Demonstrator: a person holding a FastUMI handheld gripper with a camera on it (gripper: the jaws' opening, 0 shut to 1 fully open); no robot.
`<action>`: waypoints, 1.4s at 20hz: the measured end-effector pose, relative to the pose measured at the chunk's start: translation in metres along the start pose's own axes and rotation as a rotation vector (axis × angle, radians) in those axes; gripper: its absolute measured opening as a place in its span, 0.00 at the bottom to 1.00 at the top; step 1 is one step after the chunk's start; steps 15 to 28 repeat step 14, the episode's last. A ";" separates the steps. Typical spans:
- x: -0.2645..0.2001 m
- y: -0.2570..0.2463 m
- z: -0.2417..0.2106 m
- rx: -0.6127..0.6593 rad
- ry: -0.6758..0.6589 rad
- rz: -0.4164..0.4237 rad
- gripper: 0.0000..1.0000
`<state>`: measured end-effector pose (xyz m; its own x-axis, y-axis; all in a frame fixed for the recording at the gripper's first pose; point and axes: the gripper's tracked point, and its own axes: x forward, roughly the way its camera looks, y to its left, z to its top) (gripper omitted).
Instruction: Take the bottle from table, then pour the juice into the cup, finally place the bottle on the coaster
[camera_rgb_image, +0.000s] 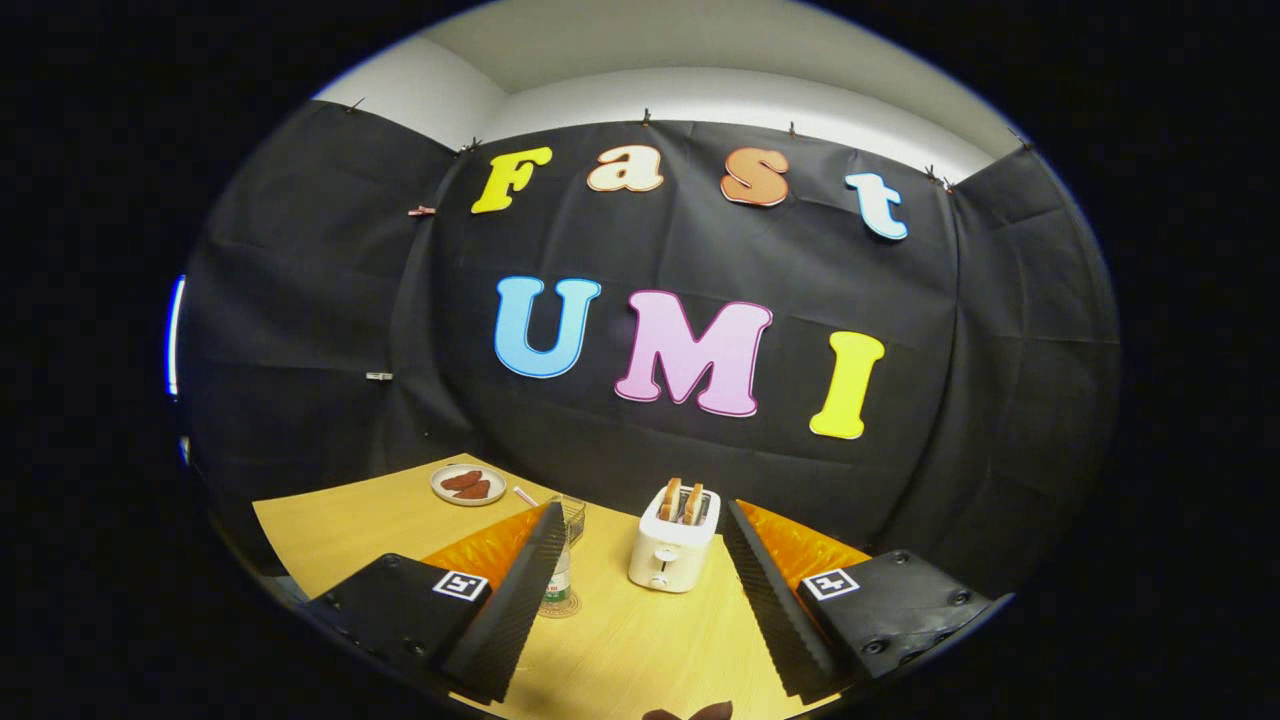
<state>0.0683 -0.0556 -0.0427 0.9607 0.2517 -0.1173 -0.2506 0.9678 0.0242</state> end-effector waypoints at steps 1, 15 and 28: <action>-0.001 -0.005 0.000 -0.009 0.005 -0.027 0.98; 0.004 -0.044 0.021 -0.088 -0.010 -0.191 0.98; 0.004 -0.044 0.021 -0.088 -0.010 -0.191 0.98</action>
